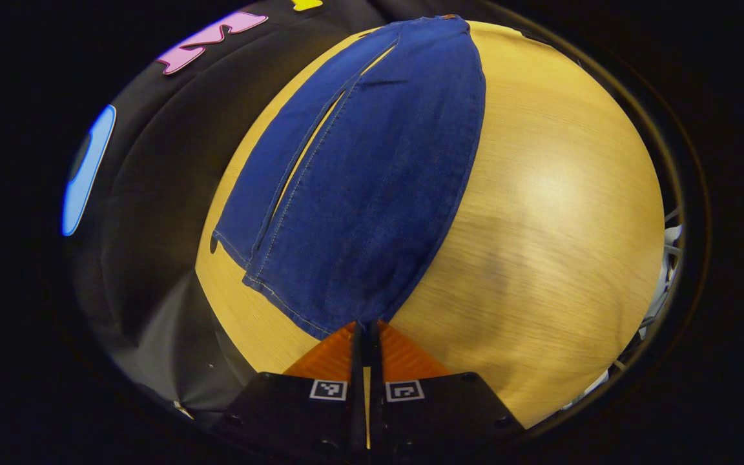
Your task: Grasp the waist and the cuffs of the jeans and fold them to make the two legs overlap; first hold the waist and fold one-third of the jeans toward the cuffs, then hold the cuffs and fold the remaining one-third in the same direction to finish folding.
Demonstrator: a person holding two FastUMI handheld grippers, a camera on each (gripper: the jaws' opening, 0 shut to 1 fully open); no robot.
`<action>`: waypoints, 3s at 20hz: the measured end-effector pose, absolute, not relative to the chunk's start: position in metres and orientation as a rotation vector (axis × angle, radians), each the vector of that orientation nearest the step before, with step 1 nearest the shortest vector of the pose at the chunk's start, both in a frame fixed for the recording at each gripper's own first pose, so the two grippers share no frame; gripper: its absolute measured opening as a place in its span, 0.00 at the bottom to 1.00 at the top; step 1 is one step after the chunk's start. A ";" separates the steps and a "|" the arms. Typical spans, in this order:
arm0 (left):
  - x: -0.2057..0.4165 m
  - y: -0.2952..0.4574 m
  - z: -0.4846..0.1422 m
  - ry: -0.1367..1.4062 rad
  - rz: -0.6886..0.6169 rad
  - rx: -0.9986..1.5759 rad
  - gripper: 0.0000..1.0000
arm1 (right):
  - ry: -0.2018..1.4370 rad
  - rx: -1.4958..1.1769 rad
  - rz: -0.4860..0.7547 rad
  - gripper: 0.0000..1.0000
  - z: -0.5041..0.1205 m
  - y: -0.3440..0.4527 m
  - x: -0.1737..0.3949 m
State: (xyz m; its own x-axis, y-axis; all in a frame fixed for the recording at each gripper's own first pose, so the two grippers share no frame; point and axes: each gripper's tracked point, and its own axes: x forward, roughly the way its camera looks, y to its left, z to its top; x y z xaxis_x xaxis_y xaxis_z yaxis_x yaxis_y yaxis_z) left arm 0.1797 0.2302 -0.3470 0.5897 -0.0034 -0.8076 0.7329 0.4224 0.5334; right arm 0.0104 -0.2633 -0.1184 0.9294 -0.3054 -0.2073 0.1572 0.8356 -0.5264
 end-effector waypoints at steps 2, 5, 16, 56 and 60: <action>0.181 0.229 -0.346 0.825 -0.529 1.045 0.07 | 0.331 -0.634 -0.182 0.97 -0.131 -0.284 0.030; 0.182 0.228 -0.347 0.822 -0.537 1.057 0.06 | 0.437 -0.814 -0.053 0.97 -0.167 -0.316 0.051; 0.183 0.228 -0.348 0.857 -0.492 1.067 0.06 | 0.802 -1.212 0.414 0.96 -0.358 -0.409 0.056; 0.285 0.201 -0.201 0.851 0.006 0.086 0.06 | 0.859 -0.730 0.332 0.05 -0.275 -0.378 0.274; 0.312 0.205 -0.161 0.892 0.039 -0.081 0.06 | 0.948 -0.474 0.175 0.05 -0.268 -0.391 0.312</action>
